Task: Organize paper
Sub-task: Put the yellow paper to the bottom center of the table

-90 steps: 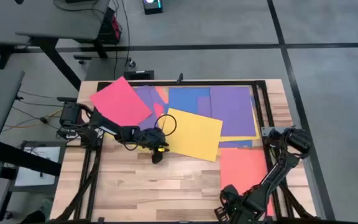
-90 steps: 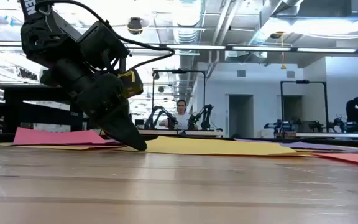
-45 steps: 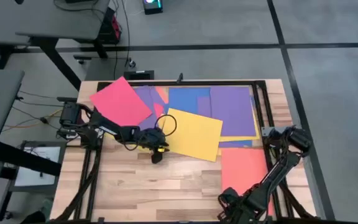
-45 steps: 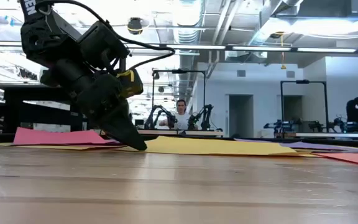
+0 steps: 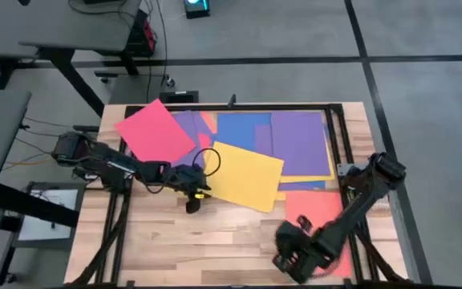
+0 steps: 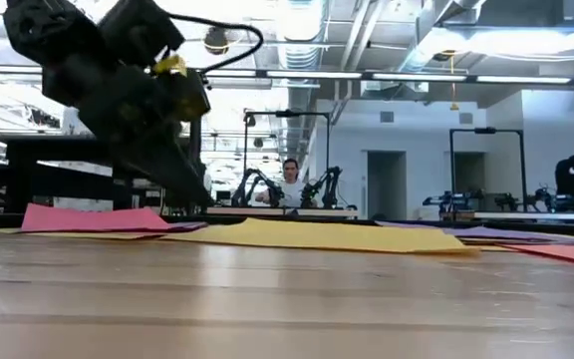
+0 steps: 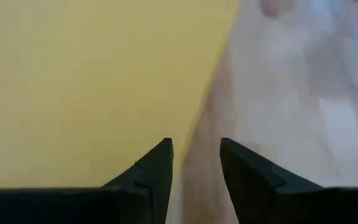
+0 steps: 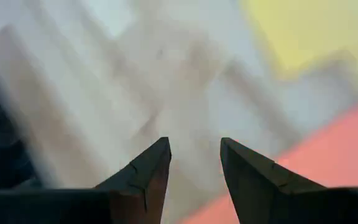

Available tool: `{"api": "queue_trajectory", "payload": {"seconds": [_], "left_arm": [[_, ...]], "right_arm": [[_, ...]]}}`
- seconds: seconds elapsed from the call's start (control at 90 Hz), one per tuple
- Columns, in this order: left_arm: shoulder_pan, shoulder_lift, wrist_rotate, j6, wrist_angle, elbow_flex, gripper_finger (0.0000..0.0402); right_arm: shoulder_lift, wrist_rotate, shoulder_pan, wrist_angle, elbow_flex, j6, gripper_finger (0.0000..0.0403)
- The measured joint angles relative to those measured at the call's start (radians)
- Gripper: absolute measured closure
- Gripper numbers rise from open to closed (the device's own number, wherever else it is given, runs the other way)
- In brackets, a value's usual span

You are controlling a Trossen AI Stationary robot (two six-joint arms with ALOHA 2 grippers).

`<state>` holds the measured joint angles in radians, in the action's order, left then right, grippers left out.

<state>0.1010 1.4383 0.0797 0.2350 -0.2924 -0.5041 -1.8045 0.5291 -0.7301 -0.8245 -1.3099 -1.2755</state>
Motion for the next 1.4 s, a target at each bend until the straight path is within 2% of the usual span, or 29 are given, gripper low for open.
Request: {"api": "queue_trajectory", "payload": {"seconds": [0.122,0.189,0.333,0.456,0.578,0.8,1.022,1.167,1.233,1.322,1.4], "left_arm": [[0.04,-0.027,0.013,0.035,0.047,-0.002,0.0283],[0.063,-0.037,-0.013,0.064,0.096,-0.002,0.0283],[0.113,-0.045,-0.153,0.151,0.294,-0.002,0.0283],[0.14,-0.048,-0.305,0.281,0.486,-0.006,0.0283],[0.143,-0.05,-0.393,0.352,0.589,-0.008,0.0283],[0.132,-0.049,-0.399,0.297,0.563,-0.005,0.0283],[0.136,-0.048,-0.385,0.293,0.521,-0.008,0.0283],[0.165,-0.053,-0.29,0.281,0.521,-0.072,0.0283],[0.181,-0.06,-0.282,0.247,0.514,-0.119,0.0283],[0.189,-0.059,-0.32,0.179,0.441,-0.161,0.0283],[0.167,-0.044,-0.394,0.15,0.282,-0.164,0.0283]], "right_arm": [[0.0,0.001,0.153,0.066,0.06,0.268,0.0266],[0.0,0.0,0.239,0.115,0.108,0.375,0.0266],[-0.001,-0.013,0.395,0.256,0.217,0.522,0.0266],[-0.001,-0.147,0.463,0.438,0.302,0.598,0.0266],[-0.001,-0.231,0.463,0.545,0.338,0.593,0.0266],[-0.001,-0.298,0.375,0.651,0.34,0.489,0.0266],[-0.035,-0.326,0.302,0.851,0.333,0.444,0.0266],[-0.035,-0.317,0.296,0.786,0.296,0.508,0.0266],[-0.024,-0.316,0.302,0.72,0.273,0.531,0.0266],[-0.024,-0.316,0.309,0.625,0.247,0.548,0.0266],[-0.025,-0.314,0.319,0.533,0.239,0.55,0.0266]]}}
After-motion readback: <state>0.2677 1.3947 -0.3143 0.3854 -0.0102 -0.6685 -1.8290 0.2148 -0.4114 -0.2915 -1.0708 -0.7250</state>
